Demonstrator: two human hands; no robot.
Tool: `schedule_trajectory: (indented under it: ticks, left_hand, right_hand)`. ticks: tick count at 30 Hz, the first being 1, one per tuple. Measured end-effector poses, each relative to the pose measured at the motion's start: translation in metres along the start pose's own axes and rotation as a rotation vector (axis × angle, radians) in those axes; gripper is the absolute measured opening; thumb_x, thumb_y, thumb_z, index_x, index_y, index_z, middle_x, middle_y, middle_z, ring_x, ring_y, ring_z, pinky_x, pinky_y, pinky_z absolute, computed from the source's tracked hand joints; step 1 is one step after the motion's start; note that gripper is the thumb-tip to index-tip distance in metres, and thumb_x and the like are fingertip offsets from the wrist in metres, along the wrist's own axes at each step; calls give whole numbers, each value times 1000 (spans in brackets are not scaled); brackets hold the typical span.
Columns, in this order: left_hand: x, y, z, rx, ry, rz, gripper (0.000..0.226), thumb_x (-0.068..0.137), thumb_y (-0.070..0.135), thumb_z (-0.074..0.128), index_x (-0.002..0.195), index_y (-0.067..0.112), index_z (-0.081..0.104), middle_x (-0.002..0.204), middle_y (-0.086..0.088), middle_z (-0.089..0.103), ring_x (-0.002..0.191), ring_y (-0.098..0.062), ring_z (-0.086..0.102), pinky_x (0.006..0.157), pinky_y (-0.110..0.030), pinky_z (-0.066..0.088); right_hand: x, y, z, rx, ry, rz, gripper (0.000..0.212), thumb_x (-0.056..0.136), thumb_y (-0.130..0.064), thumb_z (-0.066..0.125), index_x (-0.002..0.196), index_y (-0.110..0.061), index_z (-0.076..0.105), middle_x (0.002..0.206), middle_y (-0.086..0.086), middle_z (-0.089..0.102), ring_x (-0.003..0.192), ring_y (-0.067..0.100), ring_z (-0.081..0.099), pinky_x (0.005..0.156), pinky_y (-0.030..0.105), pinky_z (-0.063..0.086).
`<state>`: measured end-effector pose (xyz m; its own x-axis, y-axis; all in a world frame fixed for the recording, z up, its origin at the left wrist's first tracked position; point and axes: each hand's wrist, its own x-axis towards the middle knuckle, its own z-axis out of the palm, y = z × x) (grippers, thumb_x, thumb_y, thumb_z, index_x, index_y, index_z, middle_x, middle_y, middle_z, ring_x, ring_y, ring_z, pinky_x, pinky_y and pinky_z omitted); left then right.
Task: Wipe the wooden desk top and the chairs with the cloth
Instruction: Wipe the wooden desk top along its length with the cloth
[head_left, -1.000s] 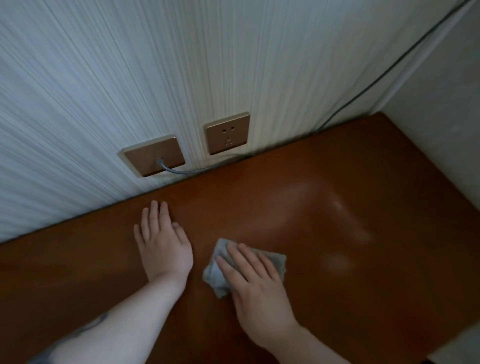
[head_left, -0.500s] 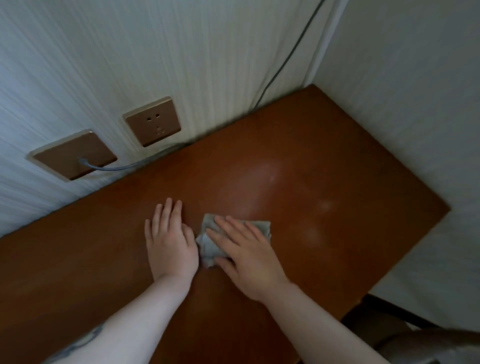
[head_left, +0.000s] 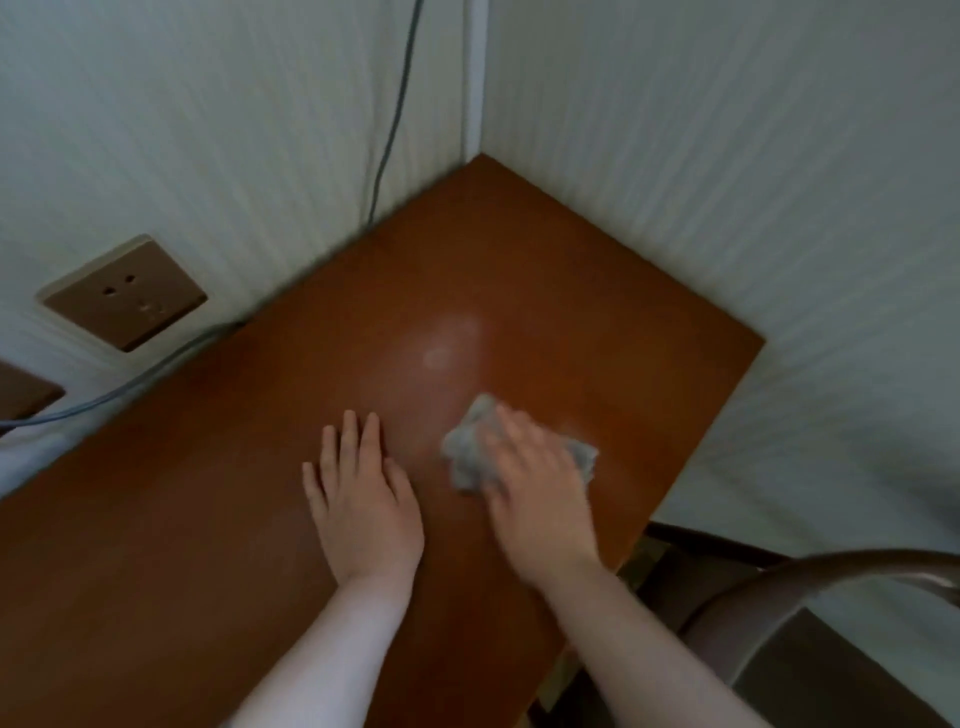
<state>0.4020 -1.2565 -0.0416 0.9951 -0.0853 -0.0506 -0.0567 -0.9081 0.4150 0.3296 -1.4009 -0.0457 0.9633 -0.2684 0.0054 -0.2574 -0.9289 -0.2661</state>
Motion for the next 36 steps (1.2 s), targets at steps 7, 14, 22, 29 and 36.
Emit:
schedule_trajectory:
  ticks: [7, 14, 22, 29, 36]
  left_hand:
    - [1, 2, 1, 75, -28, 13, 48, 101, 28, 33, 148, 22, 34, 158, 3, 24, 147, -16, 11, 120, -41, 6]
    - [1, 4, 2, 117, -21, -5, 48, 100, 26, 33, 147, 20, 34, 157, 0, 26, 147, -19, 13, 120, -43, 6]
    - [20, 15, 2, 6, 26, -62, 43, 93, 18, 51, 136, 20, 49, 145, -3, 44, 137, -27, 30, 114, -48, 21]
    - [94, 48, 9, 103, -19, 262, 50, 98, 27, 42, 147, 23, 36, 157, -1, 26, 146, -22, 16, 119, -40, 7]
    - [144, 43, 22, 197, -22, 381, 58, 94, 38, 22, 148, 20, 35, 157, -1, 27, 146, -20, 18, 120, -40, 8]
  right_hand:
    - [-34, 35, -10, -54, 140, 414, 52, 98, -28, 35, 150, -26, 28, 157, -1, 27, 145, 20, 23, 117, 41, 16]
    - [26, 118, -42, -40, 3, 247, 54, 102, -29, 38, 153, -27, 20, 160, -3, 16, 147, 17, 14, 118, 33, 5]
    - [37, 14, -6, 12, 104, 321, 58, 98, -23, 42, 153, -22, 22, 161, 4, 13, 148, 25, 10, 119, 40, 7]
    - [95, 84, -27, -34, 71, 355, 53, 101, -27, 37, 152, -25, 23, 160, -2, 18, 146, 21, 17, 117, 36, 9]
    - [95, 35, -10, -34, 124, 230, 51, 96, -30, 29, 147, -25, 37, 153, 3, 34, 141, 22, 32, 116, 38, 20]
